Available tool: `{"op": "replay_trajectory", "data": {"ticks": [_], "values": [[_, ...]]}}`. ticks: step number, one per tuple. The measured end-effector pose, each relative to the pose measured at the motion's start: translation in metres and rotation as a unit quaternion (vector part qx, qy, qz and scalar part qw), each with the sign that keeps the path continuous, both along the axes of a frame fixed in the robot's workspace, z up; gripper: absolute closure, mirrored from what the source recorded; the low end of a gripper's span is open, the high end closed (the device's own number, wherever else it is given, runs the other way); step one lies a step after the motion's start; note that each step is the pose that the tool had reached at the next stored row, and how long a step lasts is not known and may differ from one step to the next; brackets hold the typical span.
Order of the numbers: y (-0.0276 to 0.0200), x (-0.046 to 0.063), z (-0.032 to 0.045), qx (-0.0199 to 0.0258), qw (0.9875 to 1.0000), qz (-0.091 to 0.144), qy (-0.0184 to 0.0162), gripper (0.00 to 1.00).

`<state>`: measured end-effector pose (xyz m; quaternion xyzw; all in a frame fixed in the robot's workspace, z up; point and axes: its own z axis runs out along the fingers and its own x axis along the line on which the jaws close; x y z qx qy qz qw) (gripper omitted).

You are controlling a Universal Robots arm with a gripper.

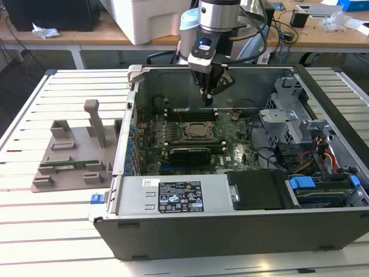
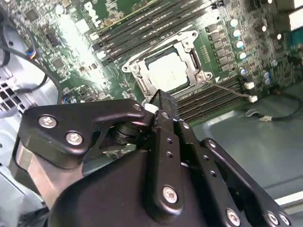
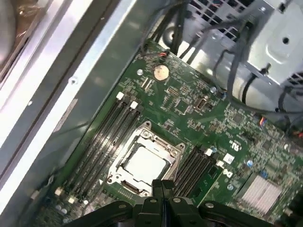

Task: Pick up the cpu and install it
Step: 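Install the first cpu locking lever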

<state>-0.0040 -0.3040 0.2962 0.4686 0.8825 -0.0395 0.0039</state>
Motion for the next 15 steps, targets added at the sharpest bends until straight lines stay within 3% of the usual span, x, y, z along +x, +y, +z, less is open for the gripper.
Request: {"op": "replay_trajectory", "data": {"ticks": [1,3,6,12,15], "values": [[0.0000,0.0000,0.0000,0.0000,0.9996,0.029,0.0000,0.89],[0.0000,0.0000,0.0000,0.0000,0.9982,0.060,0.0000,0.89],[0.0000,0.0000,0.0000,0.0000,0.9943,0.107,-0.0001,0.89],[0.0000,0.0000,-0.0001,0.0001,0.9889,0.149,-0.0001,0.89],[0.0000,0.0000,0.0000,0.0000,0.9840,0.178,0.0000,0.89]]}}
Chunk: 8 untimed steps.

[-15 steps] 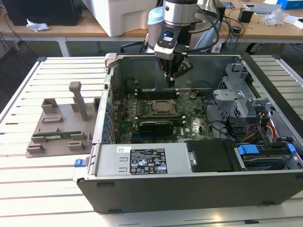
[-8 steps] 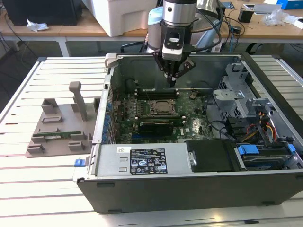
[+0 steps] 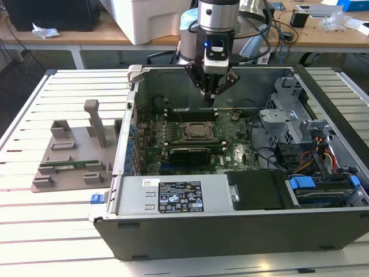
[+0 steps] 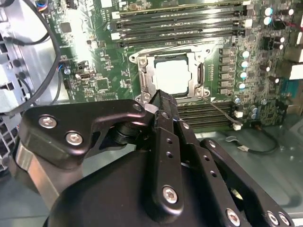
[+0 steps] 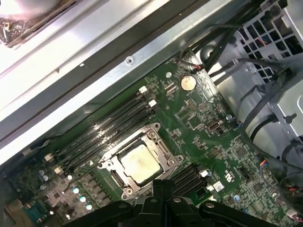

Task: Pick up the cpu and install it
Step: 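Install the first cpu locking lever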

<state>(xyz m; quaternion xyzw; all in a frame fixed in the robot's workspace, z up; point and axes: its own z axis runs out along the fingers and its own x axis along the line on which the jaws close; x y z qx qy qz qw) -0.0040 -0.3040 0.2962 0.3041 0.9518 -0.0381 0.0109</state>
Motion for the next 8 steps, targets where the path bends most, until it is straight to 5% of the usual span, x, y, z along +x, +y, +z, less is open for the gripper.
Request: {"op": "replay_trajectory", "data": {"ticks": [8], "values": [[0.0000,0.0000,0.0000,0.0001,0.9989,0.046,0.0000,0.89]]}}
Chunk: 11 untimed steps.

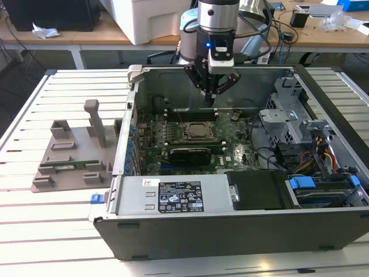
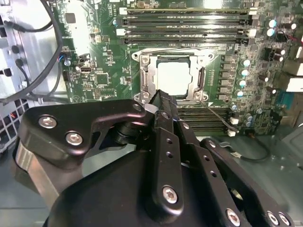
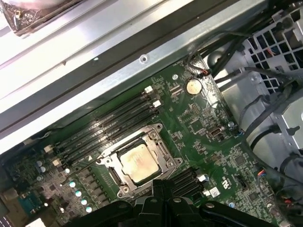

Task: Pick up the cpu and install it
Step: 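Install the first cpu locking lever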

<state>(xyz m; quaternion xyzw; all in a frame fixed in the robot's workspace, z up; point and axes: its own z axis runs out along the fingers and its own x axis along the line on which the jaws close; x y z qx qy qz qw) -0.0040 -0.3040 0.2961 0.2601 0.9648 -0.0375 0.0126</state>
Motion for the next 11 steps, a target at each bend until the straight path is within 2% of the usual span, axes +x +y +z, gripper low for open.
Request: {"op": "replay_trajectory", "data": {"ticks": [6,11], "values": [[0.0000,0.0000,0.0000,0.0003,0.9996,0.030,0.0000,0.89],[0.0000,0.0000,-0.0001,0.0009,0.9987,0.052,0.0000,0.89]]}}
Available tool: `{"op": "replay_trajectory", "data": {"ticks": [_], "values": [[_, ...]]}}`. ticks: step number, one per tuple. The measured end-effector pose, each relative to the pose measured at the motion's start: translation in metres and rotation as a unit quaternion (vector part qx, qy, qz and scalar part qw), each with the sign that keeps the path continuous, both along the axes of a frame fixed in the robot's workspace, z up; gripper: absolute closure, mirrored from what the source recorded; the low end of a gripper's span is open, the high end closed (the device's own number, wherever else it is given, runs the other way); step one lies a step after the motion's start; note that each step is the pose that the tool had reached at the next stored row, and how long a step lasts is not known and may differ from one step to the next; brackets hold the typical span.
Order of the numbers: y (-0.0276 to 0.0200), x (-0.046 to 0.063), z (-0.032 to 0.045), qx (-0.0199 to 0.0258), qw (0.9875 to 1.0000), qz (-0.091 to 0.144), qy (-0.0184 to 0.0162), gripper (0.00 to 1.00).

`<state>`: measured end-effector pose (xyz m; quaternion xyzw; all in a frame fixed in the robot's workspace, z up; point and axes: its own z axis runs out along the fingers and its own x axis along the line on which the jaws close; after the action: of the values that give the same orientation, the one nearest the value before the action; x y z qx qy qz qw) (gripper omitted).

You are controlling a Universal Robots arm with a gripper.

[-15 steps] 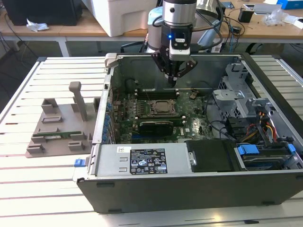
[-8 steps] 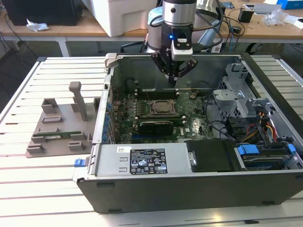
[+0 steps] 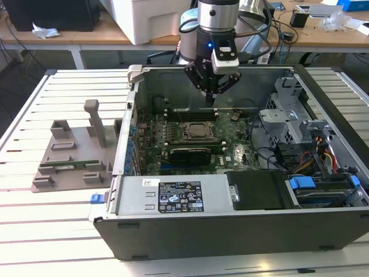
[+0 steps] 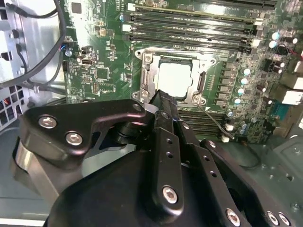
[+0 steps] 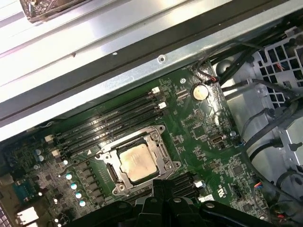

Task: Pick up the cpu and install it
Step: 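Install the first cpu locking lever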

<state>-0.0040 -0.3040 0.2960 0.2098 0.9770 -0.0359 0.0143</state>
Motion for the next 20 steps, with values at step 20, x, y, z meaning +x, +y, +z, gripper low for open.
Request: {"op": "replay_trajectory", "data": {"ticks": [20], "values": [[0.0000,0.0000,0.0000,0.0003,0.9928,0.119,0.0000,0.89]]}}
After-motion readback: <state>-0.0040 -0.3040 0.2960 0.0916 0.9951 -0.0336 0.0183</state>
